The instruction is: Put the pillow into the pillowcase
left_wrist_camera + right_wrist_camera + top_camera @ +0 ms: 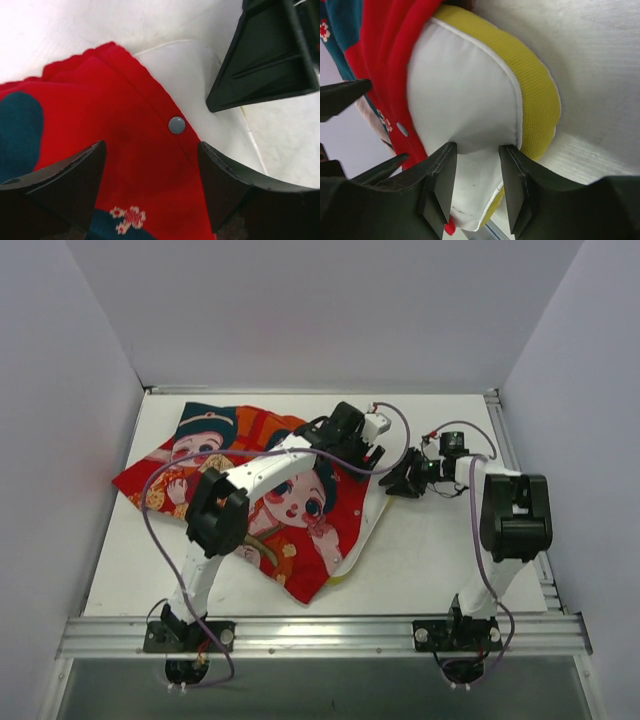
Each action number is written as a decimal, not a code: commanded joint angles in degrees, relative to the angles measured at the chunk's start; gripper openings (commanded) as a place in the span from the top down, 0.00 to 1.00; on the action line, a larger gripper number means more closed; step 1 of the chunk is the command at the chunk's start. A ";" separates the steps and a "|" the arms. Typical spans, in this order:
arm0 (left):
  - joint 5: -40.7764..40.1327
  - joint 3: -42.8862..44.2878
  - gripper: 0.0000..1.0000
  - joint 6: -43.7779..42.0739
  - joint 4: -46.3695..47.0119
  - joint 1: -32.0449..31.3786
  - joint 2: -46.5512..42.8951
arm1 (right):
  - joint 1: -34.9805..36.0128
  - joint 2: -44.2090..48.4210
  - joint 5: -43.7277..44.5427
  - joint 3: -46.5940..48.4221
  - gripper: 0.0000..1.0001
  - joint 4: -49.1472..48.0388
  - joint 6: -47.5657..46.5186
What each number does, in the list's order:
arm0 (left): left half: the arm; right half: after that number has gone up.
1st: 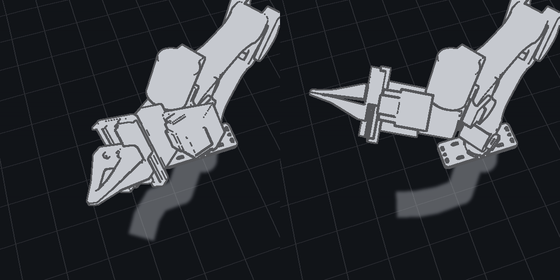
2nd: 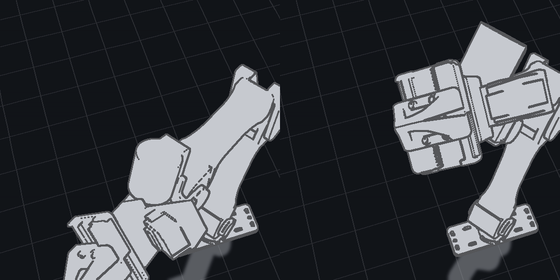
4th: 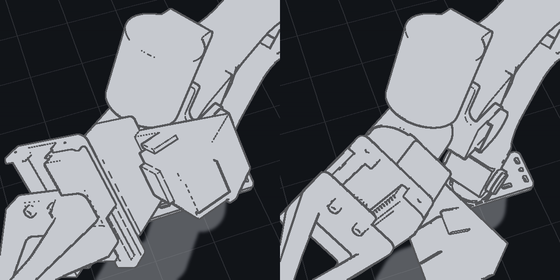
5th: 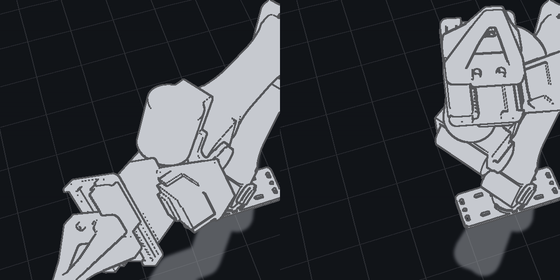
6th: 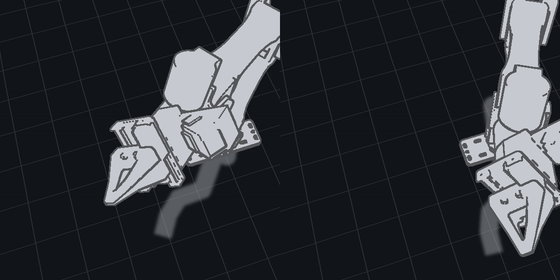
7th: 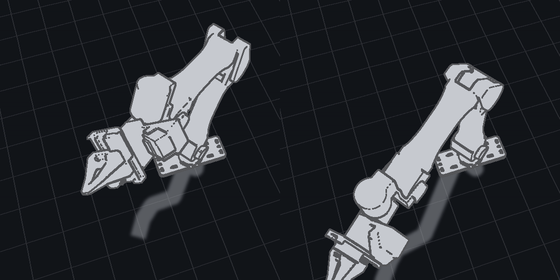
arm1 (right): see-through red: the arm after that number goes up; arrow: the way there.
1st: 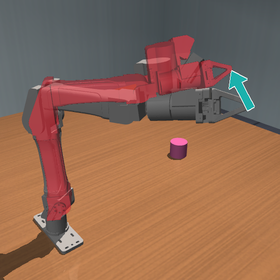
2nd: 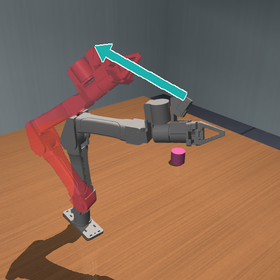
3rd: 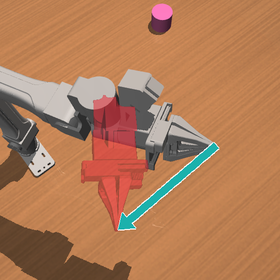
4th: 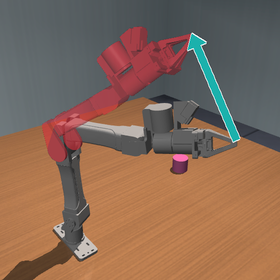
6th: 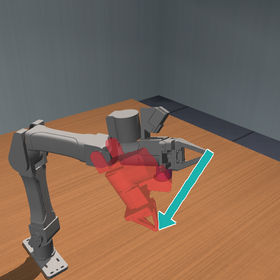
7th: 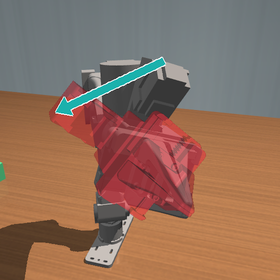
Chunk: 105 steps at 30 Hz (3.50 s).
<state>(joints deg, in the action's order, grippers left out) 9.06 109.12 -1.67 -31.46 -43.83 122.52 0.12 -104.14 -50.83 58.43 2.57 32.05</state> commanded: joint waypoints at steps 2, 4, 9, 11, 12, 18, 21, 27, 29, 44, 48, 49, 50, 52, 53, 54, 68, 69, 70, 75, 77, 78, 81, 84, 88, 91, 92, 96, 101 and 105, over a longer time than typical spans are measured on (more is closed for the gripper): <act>-8.09 5.49 0.21 2.02 -0.62 -1.69 2.98 | 1.72 -1.68 2.49 0.19 0.60 -4.15 2.93; -10.55 5.75 0.27 0.44 -1.32 -1.69 4.74 | 2.25 -1.86 2.40 0.01 0.60 -3.98 2.32; -3.82 7.41 0.62 0.79 -1.24 -0.29 5.10 | 3.31 -3.26 1.70 -0.25 0.71 -3.53 1.96; 8.74 8.30 0.89 0.53 0.17 -0.37 4.49 | 3.83 -4.23 -0.40 -0.25 0.81 -6.50 4.23; 11.91 8.56 0.96 0.62 2.52 -0.98 3.87 | 4.10 -4.93 -1.37 -0.16 0.83 -8.00 5.38; 29.86 16.46 1.00 10.44 10.25 -4.06 6.41 | 5.77 -5.20 -11.30 -5.95 0.86 -47.75 37.94; 33.20 20.34 1.00 19.14 17.54 -5.03 6.86 | 5.16 -4.76 -11.40 -8.16 0.87 -64.95 50.26; 29.47 18.59 0.91 17.59 15.84 -2.58 7.73 | 4.01 -5.02 -11.66 -6.50 0.82 -62.88 47.94; 25.50 18.67 0.52 14.09 13.28 0.31 7.21 | 1.66 -4.41 -10.79 -4.48 0.68 -48.21 37.69; 4.31 -46.52 0.18 -13.72 -4.13 -8.09 -50.08 | -0.49 13.87 -4.63 -13.95 0.32 17.65 -5.86; -5.16 -50.85 0.16 -8.09 -5.01 -17.50 -47.75 | 8.31 12.75 -4.89 -14.49 0.31 13.79 -3.94; -6.06 -50.94 0.16 -6.17 -4.92 -18.56 -46.42 | 9.19 11.86 -5.07 -14.23 0.34 12.13 -3.49; -7.29 -50.94 0.16 -5.19 -4.49 -18.92 -44.93 | 10.50 10.81 -5.59 -13.79 0.35 11.59 -2.97; -10.10 -51.20 0.16 -3.52 -2.74 -19.18 -40.88 | 11.30 6.68 -6.30 -11.68 0.41 11.14 -2.35; -10.98 -51.46 0.16 -3.60 -0.03 -19.62 -40.00 | 11.57 5.45 -6.82 -10.89 0.47 10.79 -2.09; -12.12 -51.99 0.16 -4.04 1.48 -20.14 -38.34 | 12.00 3.61 -7.61 -10.36 0.49 10.27 -1.91; 9.98 -42.18 1.00 -10.80 10.97 -20.68 -30.40 | 14.02 2.27 -12.54 -13.25 1.00 -8.00 10.47; 16.02 -39.71 1.00 -10.90 11.59 -20.50 -31.54 | 14.38 2.88 -12.37 -13.87 1.00 -9.67 12.31; 18.60 -37.43 1.00 -10.29 12.12 -20.41 -31.64 | 14.73 2.97 -12.28 -14.22 1.00 -12.56 15.03; 27.58 -25.63 1.00 -8.61 11.08 -19.28 -27.17 | 16.84 4.11 -11.58 -15.19 1.00 -17.60 20.50; 27.07 -26.32 1.00 -7.30 9.50 -16.48 -26.37 | 16.58 4.64 -11.84 -15.19 1.00 -17.25 20.68; 27.50 -28.07 1.00 -6.34 9.14 -15.15 -26.19 | 15.71 5.17 -12.36 -15.28 1.00 -17.07 20.51; 28.47 -32.20 1.00 -3.78 8.70 -9.18 -28.20 | 12.29 7.19 -12.54 -15.72 1.00 -13.21 17.70; 27.59 -33.01 1.00 -6.05 9.05 -6.80 -31.37 | 10.78 10.09 -13.42 -16.95 1.00 -12.15 17.52; 26.01 -25.23 1.00 -9.05 8.09 -5.04 -30.07 | 12.27 14.04 -18.06 -16.60 1.00 -21.06 24.35; 27.59 -13.56 1.00 -7.91 8.00 -1.88 -25.32 | 11.57 16.59 -20.01 -15.20 1.00 -33.66 34.46; 27.68 -10.10 1.00 -8.08 8.00 -1.61 -23.14 | 11.05 17.38 -21.14 -12.84 1.00 -35.07 36.05; 30.13 5.90 1.00 -7.13 8.70 -1.60 -17.41 | 8.67 20.98 -23.09 -6.68 1.00 -37.21 36.69; 30.49 22.43 1.00 -6.15 17.55 -7.30 -11.43 | 0.88 28.62 -20.90 6.41 1.00 -18.86 24.13; 25.75 21.58 1.00 -3.70 38.45 -12.76 -11.86 | -6.60 32.85 -16.86 21.69 1.00 -8.22 19.72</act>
<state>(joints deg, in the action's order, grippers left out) 37.15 127.52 -6.59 -19.09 -51.72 110.80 -2.92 -78.26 -64.73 70.28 -12.27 57.69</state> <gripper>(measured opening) 0.024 0.064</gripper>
